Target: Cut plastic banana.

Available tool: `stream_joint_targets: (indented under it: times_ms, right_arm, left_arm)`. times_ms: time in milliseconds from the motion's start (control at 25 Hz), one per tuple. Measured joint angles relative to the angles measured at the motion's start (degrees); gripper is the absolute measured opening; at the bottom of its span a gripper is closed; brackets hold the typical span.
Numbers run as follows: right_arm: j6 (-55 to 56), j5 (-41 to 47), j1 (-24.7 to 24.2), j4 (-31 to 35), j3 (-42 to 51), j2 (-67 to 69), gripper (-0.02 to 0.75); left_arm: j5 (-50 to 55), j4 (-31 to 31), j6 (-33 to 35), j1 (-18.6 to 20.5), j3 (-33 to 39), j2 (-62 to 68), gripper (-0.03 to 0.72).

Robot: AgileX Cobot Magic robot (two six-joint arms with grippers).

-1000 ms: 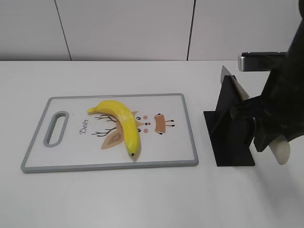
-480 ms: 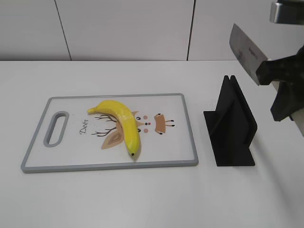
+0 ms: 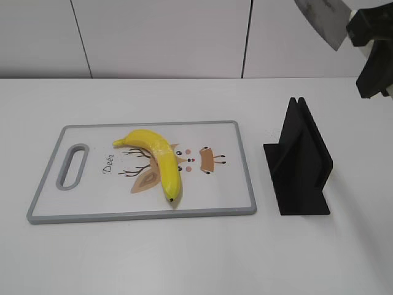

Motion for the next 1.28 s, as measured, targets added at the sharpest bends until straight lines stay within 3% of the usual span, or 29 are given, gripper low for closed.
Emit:
stream_joint_targets:
  times_ms: [160, 400, 600, 960, 1280]
  right_arm:
    - [-8.97, 0.23, 0.00, -0.16, -1.79, 0.85, 0.167]
    - [-21.25, 0.37, 0.00, -0.67, -5.95, 7.54, 0.167]
    - [-30.32, 0.44, 0.00, -0.67, -12.31, 14.93, 0.167]
    - [-51.98, 0.38, 0.00, 2.17, -23.08, 25.84, 0.167]
    - [-77.71, 0.04, 0.00, 4.59, -24.31, 31.78, 0.167]
  left_arm:
    - [-0.26, -0.69, 0.62, 0.00, -0.28, 0.47, 0.569]
    - [-2.23, -9.91, 13.74, 0.00, -3.43, 12.55, 0.569]
    - [-7.45, -12.52, 22.36, 0.00, -8.28, 26.81, 0.569]
    - [-9.19, -18.86, 41.11, 0.00, -28.36, 56.02, 0.569]
    - [0.31, -34.03, 62.85, -0.16, -47.25, 78.22, 0.569]
